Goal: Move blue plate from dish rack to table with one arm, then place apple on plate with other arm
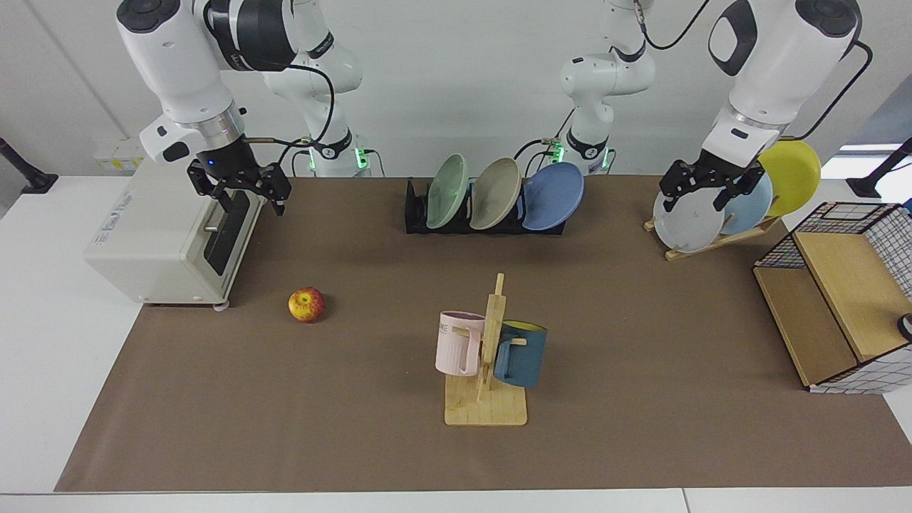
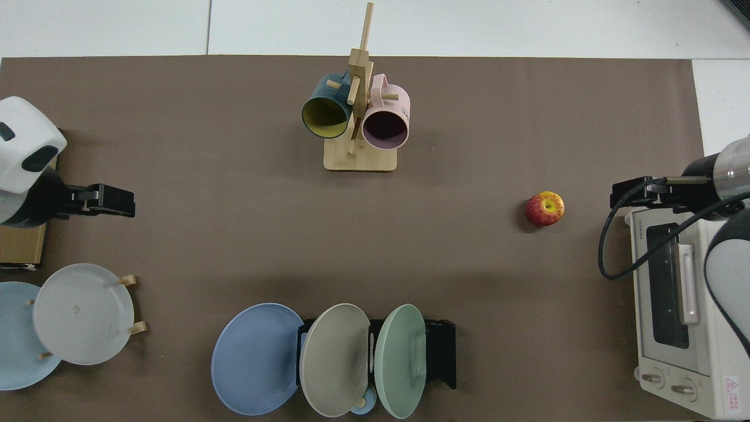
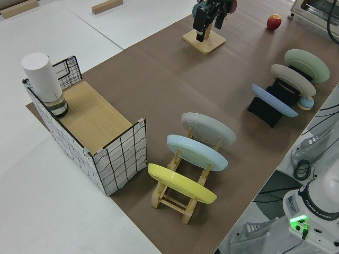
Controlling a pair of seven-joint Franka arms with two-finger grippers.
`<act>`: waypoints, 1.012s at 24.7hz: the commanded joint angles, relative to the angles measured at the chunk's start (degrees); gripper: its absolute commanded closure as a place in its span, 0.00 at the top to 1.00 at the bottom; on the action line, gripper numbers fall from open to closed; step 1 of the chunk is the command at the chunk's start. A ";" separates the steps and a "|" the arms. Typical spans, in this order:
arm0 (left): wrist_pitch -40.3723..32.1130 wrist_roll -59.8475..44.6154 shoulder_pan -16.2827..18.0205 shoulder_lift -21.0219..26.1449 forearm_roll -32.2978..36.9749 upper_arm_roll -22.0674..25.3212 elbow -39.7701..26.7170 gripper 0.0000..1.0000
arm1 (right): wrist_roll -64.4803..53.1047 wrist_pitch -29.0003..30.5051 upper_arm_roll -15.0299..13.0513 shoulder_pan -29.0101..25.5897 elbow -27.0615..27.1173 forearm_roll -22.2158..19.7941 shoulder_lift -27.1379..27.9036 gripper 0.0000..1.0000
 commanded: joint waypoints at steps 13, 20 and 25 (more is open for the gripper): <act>12.94 -14.32 -10.85 -20.81 8.29 -6.88 -37.39 1.00 | -1.59 -0.16 0.56 0.21 0.94 0.55 0.65 1.00; 14.62 -16.70 -10.94 -22.48 8.47 -9.00 -41.01 1.00 | -1.59 2.74 0.56 -0.49 1.64 0.19 2.93 1.00; 15.23 -16.18 -11.11 -22.48 8.38 -9.35 -43.21 1.00 | -0.71 7.38 0.56 0.12 2.78 0.37 7.06 1.00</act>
